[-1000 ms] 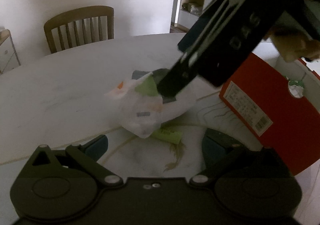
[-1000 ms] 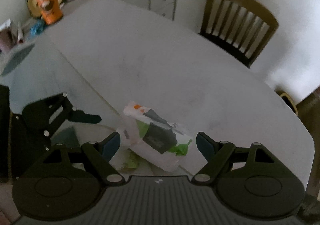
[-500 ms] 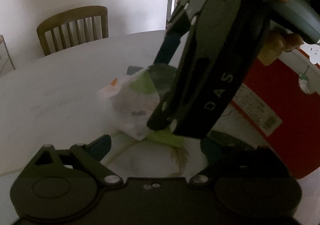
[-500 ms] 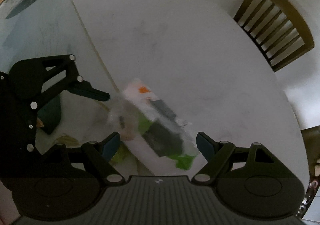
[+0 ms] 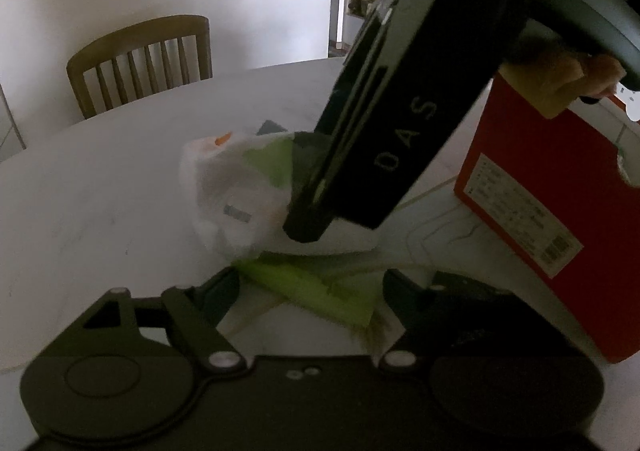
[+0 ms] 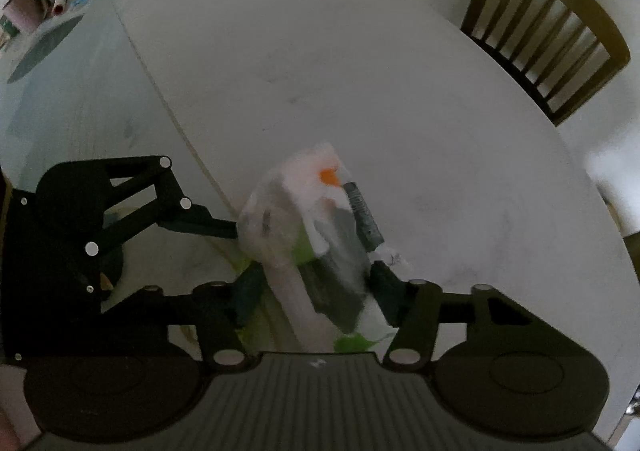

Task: Organize objects
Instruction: 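Grasp the green tube with the left tool while the right tool grasps the white plastic bag, then carry the green tube and white plastic bag over the cardboard box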

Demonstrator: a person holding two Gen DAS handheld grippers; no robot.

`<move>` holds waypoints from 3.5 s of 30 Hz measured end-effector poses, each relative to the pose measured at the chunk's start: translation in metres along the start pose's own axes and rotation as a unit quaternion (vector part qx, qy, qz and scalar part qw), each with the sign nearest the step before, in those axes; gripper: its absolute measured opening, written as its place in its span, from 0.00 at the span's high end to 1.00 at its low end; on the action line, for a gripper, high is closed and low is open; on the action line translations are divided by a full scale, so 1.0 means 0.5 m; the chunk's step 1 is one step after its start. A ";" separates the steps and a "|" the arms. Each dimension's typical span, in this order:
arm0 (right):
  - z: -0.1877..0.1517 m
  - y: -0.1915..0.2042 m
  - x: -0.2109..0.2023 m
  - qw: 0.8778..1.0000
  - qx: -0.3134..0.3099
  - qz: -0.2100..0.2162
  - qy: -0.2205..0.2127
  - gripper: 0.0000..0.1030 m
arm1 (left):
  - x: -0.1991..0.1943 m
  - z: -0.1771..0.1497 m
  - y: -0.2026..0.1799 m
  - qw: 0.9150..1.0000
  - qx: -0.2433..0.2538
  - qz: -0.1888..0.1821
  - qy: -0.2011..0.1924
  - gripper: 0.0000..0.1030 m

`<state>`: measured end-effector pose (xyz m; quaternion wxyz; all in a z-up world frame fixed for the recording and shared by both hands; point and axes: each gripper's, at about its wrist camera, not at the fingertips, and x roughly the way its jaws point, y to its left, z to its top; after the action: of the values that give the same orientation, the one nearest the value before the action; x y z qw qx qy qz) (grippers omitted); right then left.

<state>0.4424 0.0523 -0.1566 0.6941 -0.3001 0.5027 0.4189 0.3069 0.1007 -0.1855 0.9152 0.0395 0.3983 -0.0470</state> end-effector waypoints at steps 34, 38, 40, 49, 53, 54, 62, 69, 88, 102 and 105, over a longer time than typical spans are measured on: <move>-0.138 0.094 -0.123 0.980 0.178 -0.055 -0.070 0.85 | -0.108 -0.047 0.017 0.995 -0.081 0.052 0.024 0.86; -0.173 0.114 -0.155 0.973 0.206 -0.051 -0.086 0.85 | -0.141 -0.057 0.007 0.995 -0.085 0.051 0.021 0.86; -0.191 0.131 -0.173 0.971 0.214 -0.047 -0.095 0.85 | -0.159 -0.058 0.002 0.994 -0.091 0.051 0.021 0.86; -0.267 0.192 -0.261 0.959 0.247 -0.053 -0.127 0.85 | -0.255 -0.038 -0.043 0.994 -0.094 0.047 0.008 0.86; -0.311 0.207 -0.311 0.952 0.264 -0.056 -0.145 0.85 | -0.291 -0.026 -0.083 0.995 -0.088 0.043 0.002 0.86; -0.321 0.209 -0.322 0.950 0.267 -0.057 -0.150 0.85 | -0.298 -0.022 -0.093 0.995 -0.088 0.041 0.000 0.86; -0.417 0.208 -0.397 0.929 0.313 -0.081 -0.181 0.85 | -0.334 0.017 -0.165 0.996 -0.079 0.032 -0.016 0.86; -0.512 0.172 -0.441 0.911 0.346 -0.107 -0.199 0.85 | -0.332 0.052 -0.235 0.997 -0.063 0.021 -0.026 0.86; -0.726 -0.016 -0.465 0.862 0.428 -0.181 -0.206 0.85 | -0.221 0.138 -0.389 0.999 -0.035 -0.007 -0.003 0.86; -0.727 -0.073 -0.381 0.883 0.396 -0.190 -0.166 0.85 | -0.098 0.171 -0.475 0.998 -0.022 -0.021 0.057 0.86; -0.725 -0.082 -0.354 0.887 0.394 -0.189 -0.151 0.85 | -0.073 0.173 -0.486 0.997 -0.017 -0.018 0.071 0.86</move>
<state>0.2915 -0.3204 -0.1027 0.8888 -0.0246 0.4492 0.0877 0.3165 -0.1478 -0.1083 0.8841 0.0199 0.4639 -0.0533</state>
